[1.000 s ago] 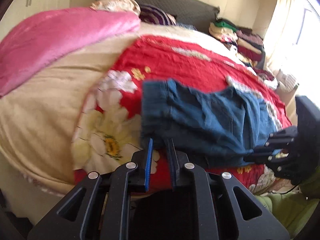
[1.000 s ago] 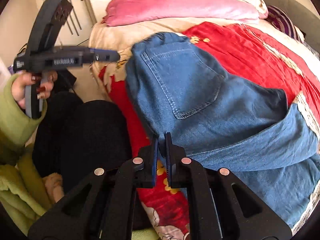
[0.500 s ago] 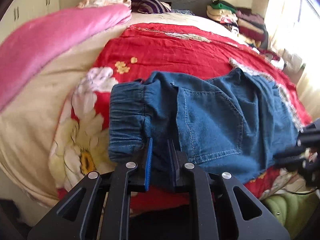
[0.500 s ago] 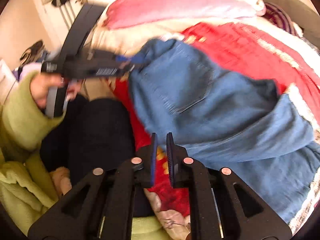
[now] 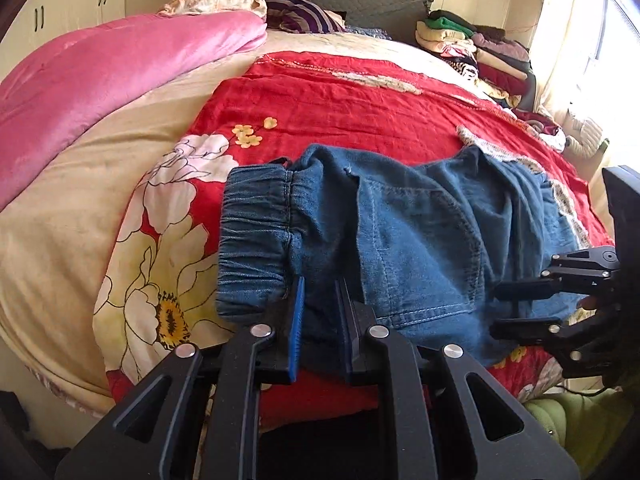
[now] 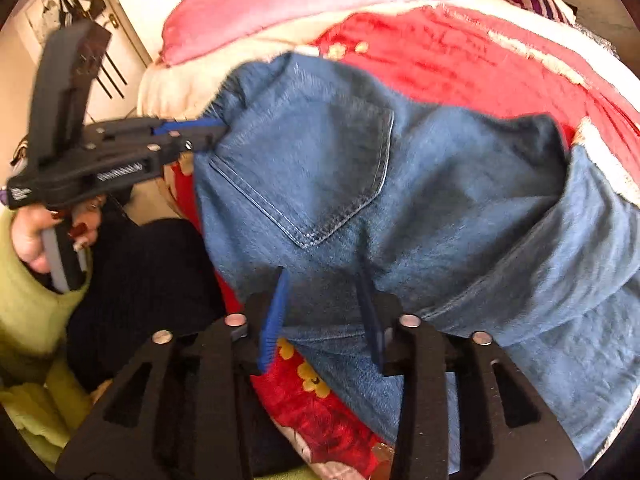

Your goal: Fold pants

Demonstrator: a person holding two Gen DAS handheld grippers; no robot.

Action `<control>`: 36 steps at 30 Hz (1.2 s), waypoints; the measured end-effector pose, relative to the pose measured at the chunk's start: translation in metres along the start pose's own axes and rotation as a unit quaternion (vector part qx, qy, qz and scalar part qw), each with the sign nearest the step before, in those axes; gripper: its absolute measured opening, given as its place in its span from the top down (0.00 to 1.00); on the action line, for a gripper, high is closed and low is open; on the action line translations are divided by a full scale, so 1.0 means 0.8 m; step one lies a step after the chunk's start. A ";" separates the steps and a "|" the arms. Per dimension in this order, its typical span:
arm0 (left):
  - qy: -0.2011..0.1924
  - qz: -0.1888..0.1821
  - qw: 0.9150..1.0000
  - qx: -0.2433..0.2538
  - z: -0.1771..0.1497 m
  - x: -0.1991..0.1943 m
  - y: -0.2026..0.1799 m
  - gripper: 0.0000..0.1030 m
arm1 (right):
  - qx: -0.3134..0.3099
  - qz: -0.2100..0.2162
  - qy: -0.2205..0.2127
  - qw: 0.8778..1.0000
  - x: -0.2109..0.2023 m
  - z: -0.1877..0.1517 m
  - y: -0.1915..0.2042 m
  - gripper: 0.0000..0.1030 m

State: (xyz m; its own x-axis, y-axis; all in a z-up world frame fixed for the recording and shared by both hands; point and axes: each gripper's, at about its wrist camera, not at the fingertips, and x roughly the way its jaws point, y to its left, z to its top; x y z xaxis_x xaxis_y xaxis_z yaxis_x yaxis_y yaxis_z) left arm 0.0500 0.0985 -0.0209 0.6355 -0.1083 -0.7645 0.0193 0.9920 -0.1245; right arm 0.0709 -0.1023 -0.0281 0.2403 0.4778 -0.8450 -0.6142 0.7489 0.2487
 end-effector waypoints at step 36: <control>-0.027 -0.089 0.994 0.058 0.051 -0.027 -0.112 0.25 | 0.126 -0.149 -0.163 0.967 -0.152 0.018 -0.151 0.25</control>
State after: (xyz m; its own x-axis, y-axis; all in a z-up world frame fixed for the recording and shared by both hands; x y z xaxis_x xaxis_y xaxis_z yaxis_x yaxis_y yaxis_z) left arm 0.0663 0.0148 0.0325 0.6549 -0.2823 -0.7010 0.2219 0.9586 -0.1786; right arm 0.1269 -0.2442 0.0513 0.6276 0.3122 -0.7132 -0.2888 0.9441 0.1592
